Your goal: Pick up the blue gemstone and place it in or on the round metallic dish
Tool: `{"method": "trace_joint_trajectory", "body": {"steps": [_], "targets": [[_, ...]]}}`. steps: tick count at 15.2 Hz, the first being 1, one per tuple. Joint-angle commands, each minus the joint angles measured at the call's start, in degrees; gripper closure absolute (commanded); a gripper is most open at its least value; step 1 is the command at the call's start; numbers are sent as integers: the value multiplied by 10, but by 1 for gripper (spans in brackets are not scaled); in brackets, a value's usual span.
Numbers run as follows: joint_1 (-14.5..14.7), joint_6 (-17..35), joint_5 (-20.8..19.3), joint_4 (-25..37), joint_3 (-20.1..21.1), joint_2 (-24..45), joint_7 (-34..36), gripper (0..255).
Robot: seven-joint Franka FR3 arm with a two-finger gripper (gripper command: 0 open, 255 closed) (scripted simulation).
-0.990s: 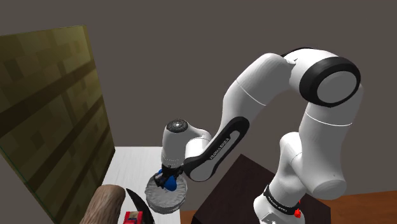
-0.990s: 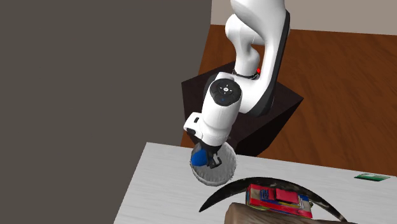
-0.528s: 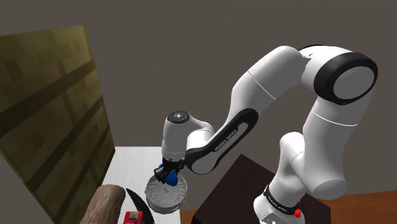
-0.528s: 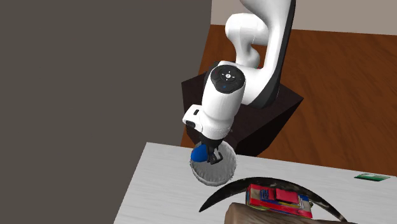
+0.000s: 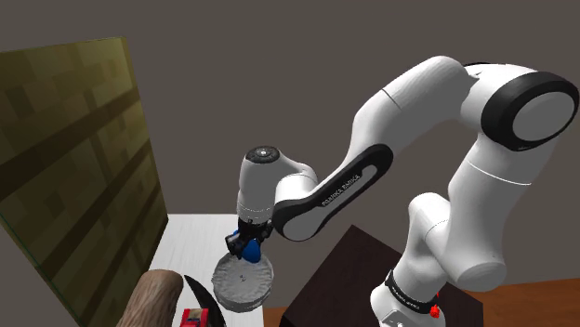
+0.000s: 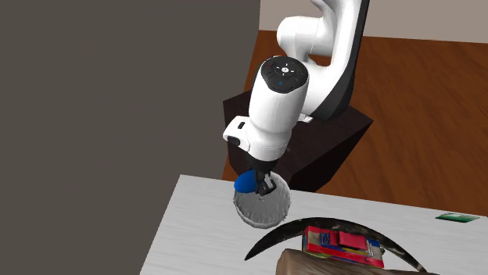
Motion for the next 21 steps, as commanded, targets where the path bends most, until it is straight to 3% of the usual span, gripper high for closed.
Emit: {"method": "trace_joint_trajectory", "body": {"steps": [1,3,5,18,21], "targets": [[0,-19,0,3,0,-16,-2,255],[0,-28,0,5,0,-23,-2,255],[22,-33,-2,-7,23,-36,44,255],[21,74,-11,-19,21,59,57,255],[21,79,-11,-19,21,64,57,255]]}}
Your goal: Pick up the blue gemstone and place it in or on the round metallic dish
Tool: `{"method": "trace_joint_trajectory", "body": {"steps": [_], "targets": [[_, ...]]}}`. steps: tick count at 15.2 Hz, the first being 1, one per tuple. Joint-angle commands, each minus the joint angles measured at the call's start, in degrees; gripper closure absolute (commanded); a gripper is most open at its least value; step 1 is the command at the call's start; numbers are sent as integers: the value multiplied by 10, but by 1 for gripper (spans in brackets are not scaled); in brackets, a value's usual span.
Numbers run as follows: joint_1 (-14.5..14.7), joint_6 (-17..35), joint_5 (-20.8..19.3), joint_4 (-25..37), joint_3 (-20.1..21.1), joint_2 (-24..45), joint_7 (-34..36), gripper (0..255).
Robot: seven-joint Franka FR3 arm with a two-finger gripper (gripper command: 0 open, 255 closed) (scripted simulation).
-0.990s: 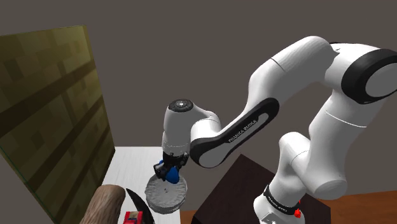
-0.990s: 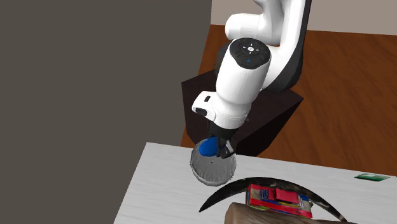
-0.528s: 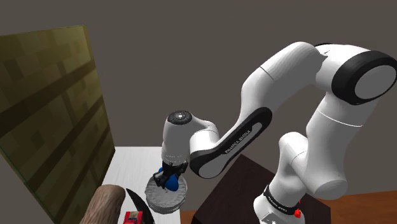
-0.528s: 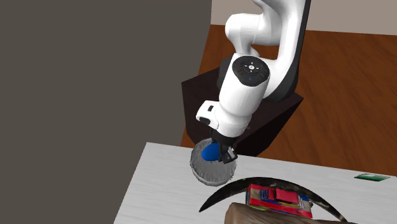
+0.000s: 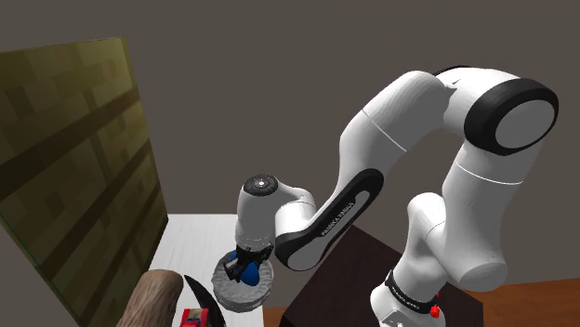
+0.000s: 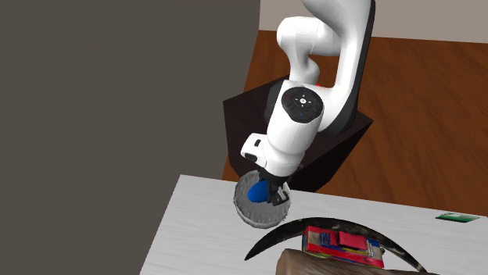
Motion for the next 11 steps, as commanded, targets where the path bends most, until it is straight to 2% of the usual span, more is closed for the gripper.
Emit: {"method": "trace_joint_trajectory", "body": {"steps": [1,6,7,11], "targets": [[0,2,0,1,0,2,0,255],[0,2,0,1,0,2,0,255],[0,2,0,1,0,2,0,0],[0,2,0,1,0,2,0,0]]}}
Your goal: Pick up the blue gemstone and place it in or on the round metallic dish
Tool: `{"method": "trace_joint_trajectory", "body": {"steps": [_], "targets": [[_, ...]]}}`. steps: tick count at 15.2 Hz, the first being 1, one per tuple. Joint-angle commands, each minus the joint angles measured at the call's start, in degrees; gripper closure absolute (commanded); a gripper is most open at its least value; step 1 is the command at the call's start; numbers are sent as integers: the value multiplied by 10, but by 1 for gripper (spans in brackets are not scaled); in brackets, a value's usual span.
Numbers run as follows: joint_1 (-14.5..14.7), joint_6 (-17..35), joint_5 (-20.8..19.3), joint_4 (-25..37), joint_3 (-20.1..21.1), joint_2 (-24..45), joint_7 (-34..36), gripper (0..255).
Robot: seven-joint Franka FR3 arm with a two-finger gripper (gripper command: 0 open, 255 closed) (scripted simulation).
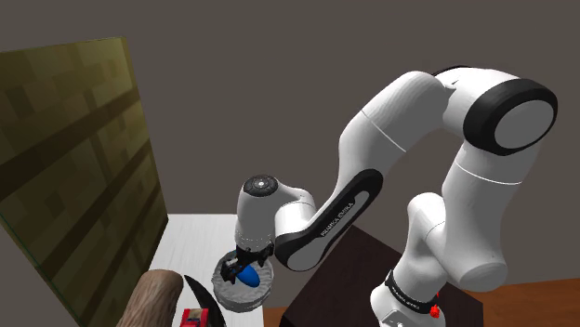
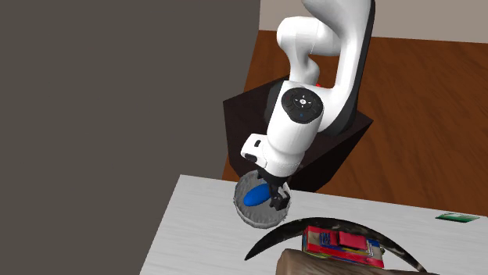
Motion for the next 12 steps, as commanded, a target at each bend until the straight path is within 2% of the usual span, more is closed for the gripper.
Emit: {"method": "trace_joint_trajectory", "body": {"steps": [1,5,12], "targets": [[0,0,0,0,0,0,0,0],[4,-77,6,4,4,-73,-4,0],[4,-77,6,4,4,-73,-4,0]]}}
